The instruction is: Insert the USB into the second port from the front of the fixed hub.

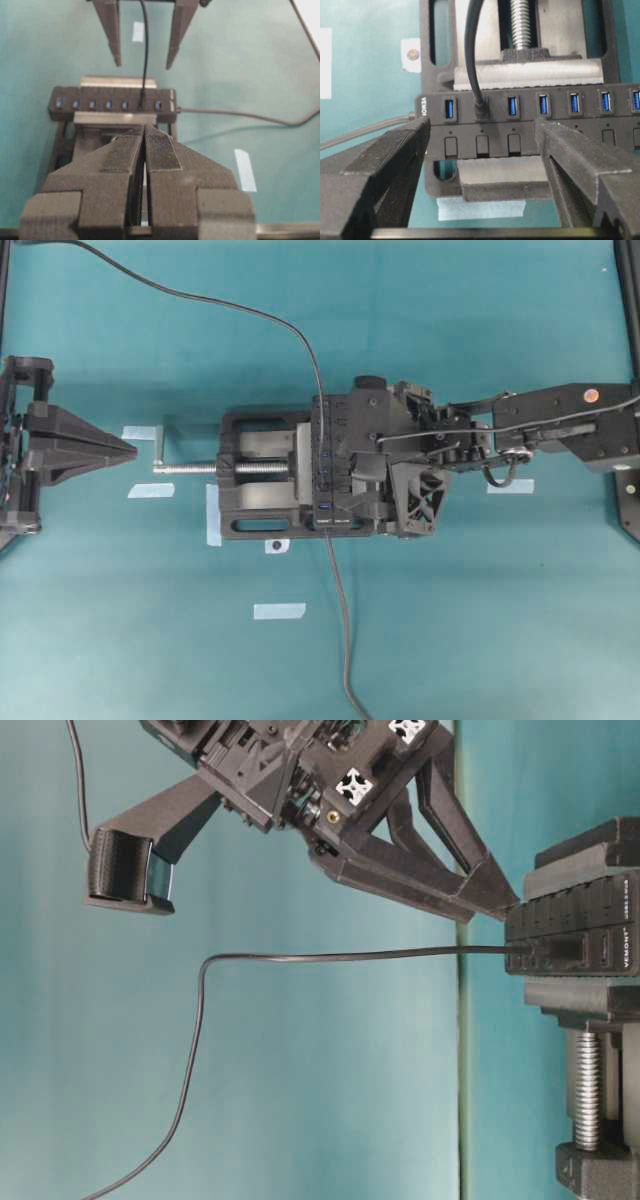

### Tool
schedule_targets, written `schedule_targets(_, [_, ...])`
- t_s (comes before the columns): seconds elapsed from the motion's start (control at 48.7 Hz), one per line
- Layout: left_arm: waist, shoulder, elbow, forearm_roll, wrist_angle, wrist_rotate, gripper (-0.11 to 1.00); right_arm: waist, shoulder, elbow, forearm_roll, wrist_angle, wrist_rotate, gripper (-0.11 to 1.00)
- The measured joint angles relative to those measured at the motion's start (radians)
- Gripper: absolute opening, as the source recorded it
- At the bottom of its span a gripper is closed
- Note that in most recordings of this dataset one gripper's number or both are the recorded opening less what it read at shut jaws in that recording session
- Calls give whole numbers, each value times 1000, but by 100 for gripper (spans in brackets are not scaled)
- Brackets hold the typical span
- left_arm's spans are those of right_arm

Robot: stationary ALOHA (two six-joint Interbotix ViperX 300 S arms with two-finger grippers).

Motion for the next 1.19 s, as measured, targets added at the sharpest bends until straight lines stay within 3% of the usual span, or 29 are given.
schedule_targets(1.192, [0, -28, 15, 0, 2, 0, 0, 2, 8, 0, 0, 0, 0, 86])
